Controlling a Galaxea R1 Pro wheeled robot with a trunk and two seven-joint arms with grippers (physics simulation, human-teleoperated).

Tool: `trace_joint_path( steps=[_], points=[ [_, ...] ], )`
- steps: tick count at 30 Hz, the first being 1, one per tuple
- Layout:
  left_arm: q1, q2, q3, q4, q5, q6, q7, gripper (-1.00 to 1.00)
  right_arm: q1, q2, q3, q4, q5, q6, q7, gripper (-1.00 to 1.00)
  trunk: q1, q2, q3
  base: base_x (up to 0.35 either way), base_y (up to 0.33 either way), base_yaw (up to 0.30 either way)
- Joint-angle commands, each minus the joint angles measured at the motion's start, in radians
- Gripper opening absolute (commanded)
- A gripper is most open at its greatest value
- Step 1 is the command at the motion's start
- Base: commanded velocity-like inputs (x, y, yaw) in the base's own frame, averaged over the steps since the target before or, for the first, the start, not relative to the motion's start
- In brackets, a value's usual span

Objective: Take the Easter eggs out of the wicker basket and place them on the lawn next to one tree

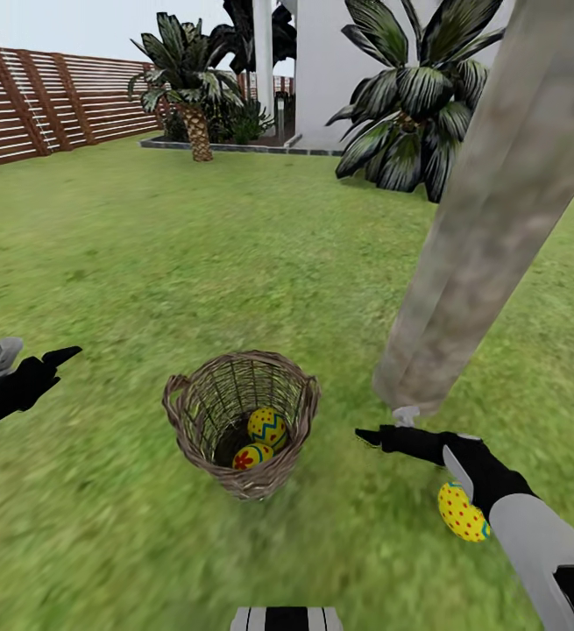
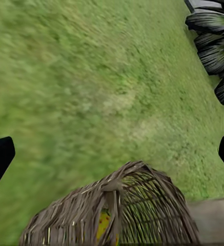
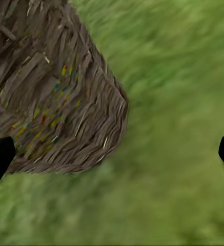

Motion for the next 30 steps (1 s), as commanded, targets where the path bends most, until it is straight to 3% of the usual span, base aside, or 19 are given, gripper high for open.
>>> trace_joint_path(
  steps=[1,4,7,13,15,20,27,30],
  points=[
    [-0.001,-0.001,-0.024,0.0,-0.011,0.005,-0.008,1.0,0.003,-0.008,0.0,-0.032,-0.012,0.038,0.014,1.0,-0.001,0.0,0.003,0.0,0.0,0.0],
    [-0.001,-0.002,-0.059,0.0,-0.013,0.004,-0.006,1.0,0.021,-0.032,-0.015,-0.108,-0.033,0.089,0.057,1.0,-0.002,0.001,0.015,0.0,0.0,0.0],
    [-0.001,-0.002,-0.063,0.0,-0.013,0.004,-0.006,1.0,0.047,-0.055,-0.04,-0.184,-0.078,0.156,0.069,1.0,-0.003,0.001,0.026,0.0,0.0,0.0],
    [-0.001,-0.002,-0.064,0.0,-0.013,0.004,-0.006,1.0,0.083,-0.06,-0.07,-0.261,-0.084,0.171,0.072,1.0,-0.006,0.003,0.05,0.0,0.0,0.0],
    [-0.001,-0.002,-0.064,0.0,-0.013,0.004,-0.006,1.0,0.085,-0.059,-0.072,-0.265,-0.085,0.178,0.095,1.0,-0.007,0.003,0.057,0.0,0.0,0.0],
    [-0.001,-0.003,-0.064,0.0,-0.013,0.004,-0.006,1.0,0.09,-0.055,-0.072,-0.29,-0.083,0.272,0.26,1.0,-0.009,0.004,0.077,0.0,0.0,0.0],
    [-0.001,-0.003,-0.065,0.0,-0.013,0.003,-0.006,1.0,0.143,-0.043,-0.07,-0.469,-0.084,0.367,0.273,1.0,-0.012,0.006,0.104,0.0,0.0,0.0],
    [-0.001,-0.003,-0.065,0.001,-0.013,0.003,-0.006,1.0,0.146,0.002,-0.069,-0.479,-0.085,0.371,0.267,1.0,-0.014,0.007,0.115,0.0,0.0,0.0]
  ],
)
